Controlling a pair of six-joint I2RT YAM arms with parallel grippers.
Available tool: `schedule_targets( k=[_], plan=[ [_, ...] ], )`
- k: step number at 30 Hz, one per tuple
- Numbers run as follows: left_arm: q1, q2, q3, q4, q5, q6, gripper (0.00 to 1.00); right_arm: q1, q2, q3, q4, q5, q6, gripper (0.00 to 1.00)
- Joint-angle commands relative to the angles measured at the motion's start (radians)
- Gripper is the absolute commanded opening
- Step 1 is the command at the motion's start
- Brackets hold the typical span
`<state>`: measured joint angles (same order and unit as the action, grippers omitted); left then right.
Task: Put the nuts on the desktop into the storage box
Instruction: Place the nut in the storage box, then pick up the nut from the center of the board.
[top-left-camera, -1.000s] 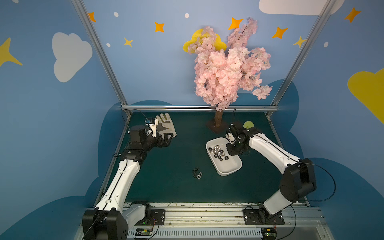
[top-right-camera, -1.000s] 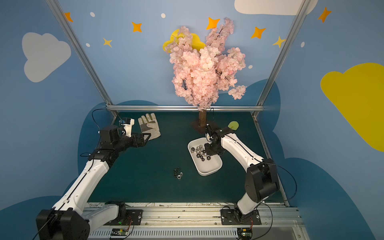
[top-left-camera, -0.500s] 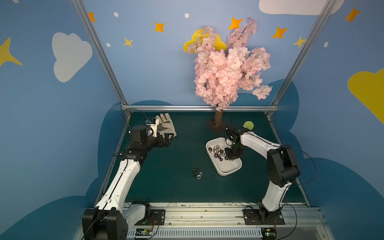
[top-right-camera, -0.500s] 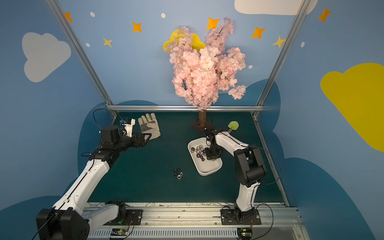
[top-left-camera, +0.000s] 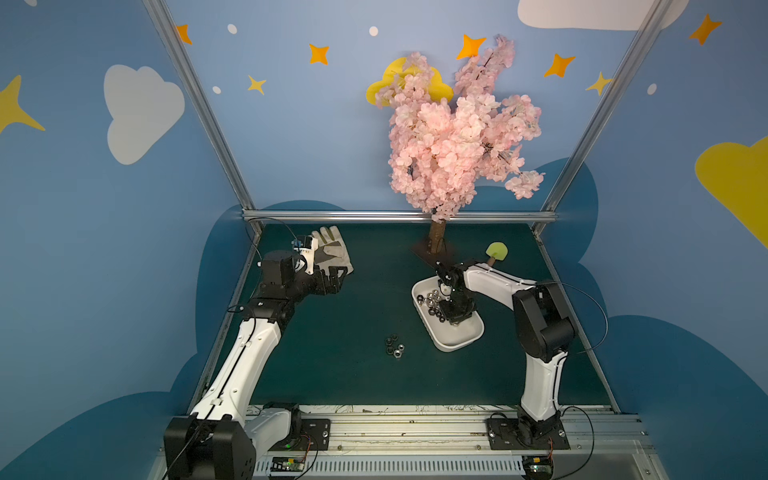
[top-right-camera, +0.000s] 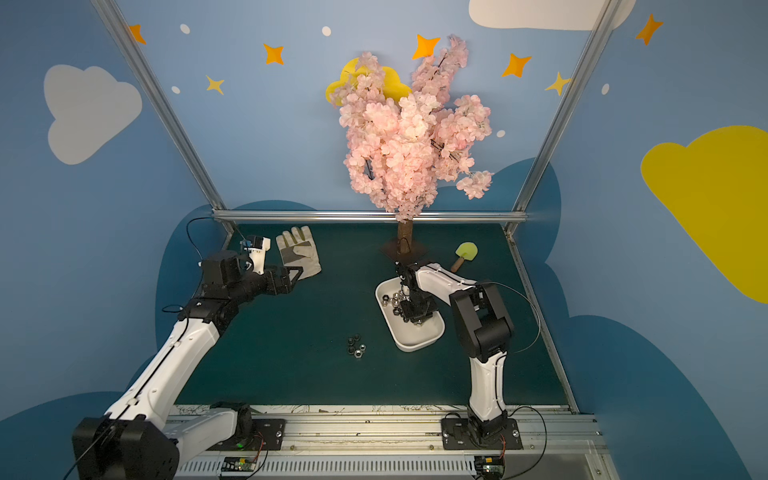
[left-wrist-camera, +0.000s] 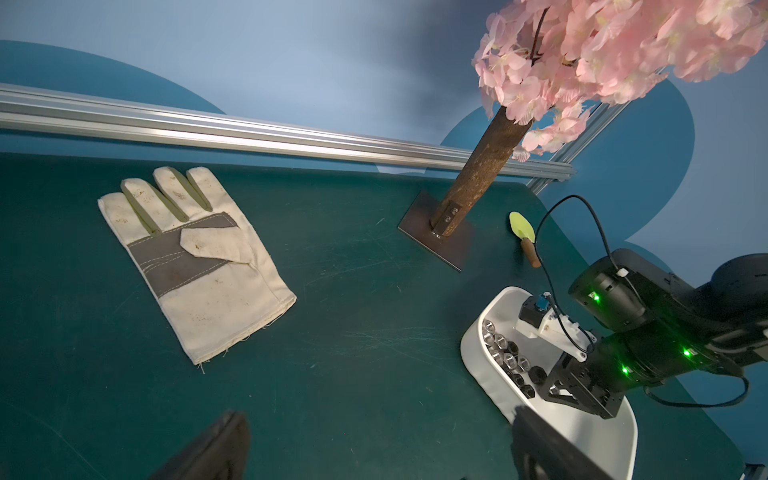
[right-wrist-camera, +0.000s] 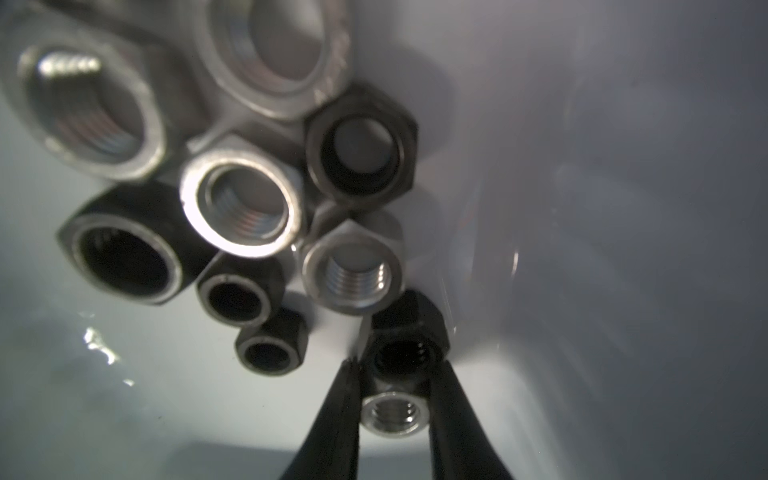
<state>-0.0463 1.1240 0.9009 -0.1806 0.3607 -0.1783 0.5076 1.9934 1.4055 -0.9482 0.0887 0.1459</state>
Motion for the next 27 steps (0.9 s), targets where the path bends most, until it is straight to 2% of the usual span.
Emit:
schedule_targets(
  k=[1,6,10,17,22,27],
  plan=[
    [-0.001,-0.003,0.003,-0.008,-0.005,0.019,1.0,0.003,-0.001,0.051,-0.024,0.024,0.004,0.27],
    [-0.001,-0.002,0.006,-0.017,-0.007,0.022,1.0,0.012,-0.02,0.091,-0.041,0.029,0.006,0.47],
    [-0.002,-0.013,0.001,-0.016,-0.013,0.023,1.0,0.037,-0.069,0.124,-0.071,0.047,0.009,0.52],
    [-0.004,-0.007,0.001,-0.014,-0.007,0.019,1.0,0.111,-0.236,0.21,-0.123,0.09,0.012,0.59],
    [-0.007,-0.007,0.0,-0.013,-0.007,0.017,1.0,0.19,-0.315,0.204,-0.069,0.027,0.016,0.64],
    [-0.012,-0.007,-0.002,-0.009,-0.013,0.014,1.0,0.278,-0.303,0.161,0.009,-0.047,0.044,0.65]
  ],
)
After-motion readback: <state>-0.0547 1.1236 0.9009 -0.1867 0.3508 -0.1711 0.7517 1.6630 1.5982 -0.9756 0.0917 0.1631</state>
